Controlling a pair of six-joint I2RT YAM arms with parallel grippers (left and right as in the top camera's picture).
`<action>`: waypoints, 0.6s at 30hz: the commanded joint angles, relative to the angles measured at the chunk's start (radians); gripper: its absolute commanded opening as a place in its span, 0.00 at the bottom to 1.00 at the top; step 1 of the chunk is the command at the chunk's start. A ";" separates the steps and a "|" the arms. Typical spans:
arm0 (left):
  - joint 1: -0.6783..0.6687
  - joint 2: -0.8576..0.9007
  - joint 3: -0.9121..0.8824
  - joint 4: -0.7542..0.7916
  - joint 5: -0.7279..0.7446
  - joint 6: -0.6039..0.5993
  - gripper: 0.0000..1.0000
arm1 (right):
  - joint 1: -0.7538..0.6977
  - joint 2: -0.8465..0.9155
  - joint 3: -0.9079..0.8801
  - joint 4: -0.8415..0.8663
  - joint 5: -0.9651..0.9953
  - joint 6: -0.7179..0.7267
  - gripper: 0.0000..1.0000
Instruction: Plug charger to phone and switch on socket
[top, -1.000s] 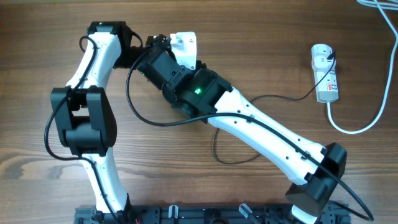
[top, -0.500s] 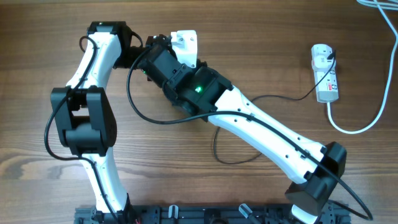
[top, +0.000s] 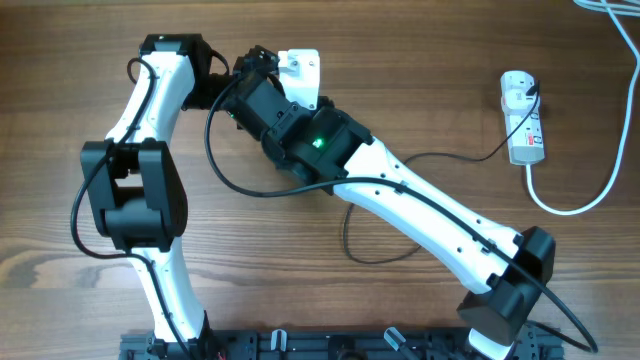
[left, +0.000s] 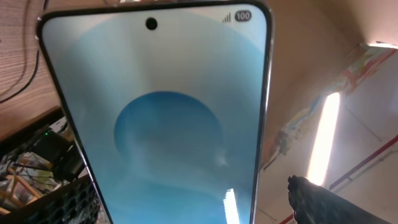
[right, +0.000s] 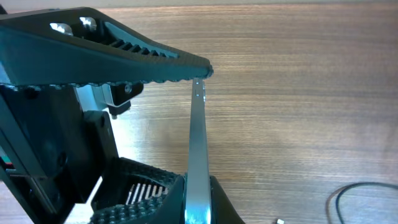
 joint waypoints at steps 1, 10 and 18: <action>-0.005 -0.042 0.002 -0.001 0.023 0.009 1.00 | -0.002 -0.016 0.021 0.005 0.146 0.217 0.04; -0.006 -0.042 0.002 -0.010 0.063 -0.127 0.92 | -0.002 -0.113 0.021 -0.114 0.177 1.152 0.05; -0.006 -0.042 0.002 -0.073 0.063 -0.150 0.79 | -0.002 -0.111 0.021 -0.061 0.014 1.321 0.05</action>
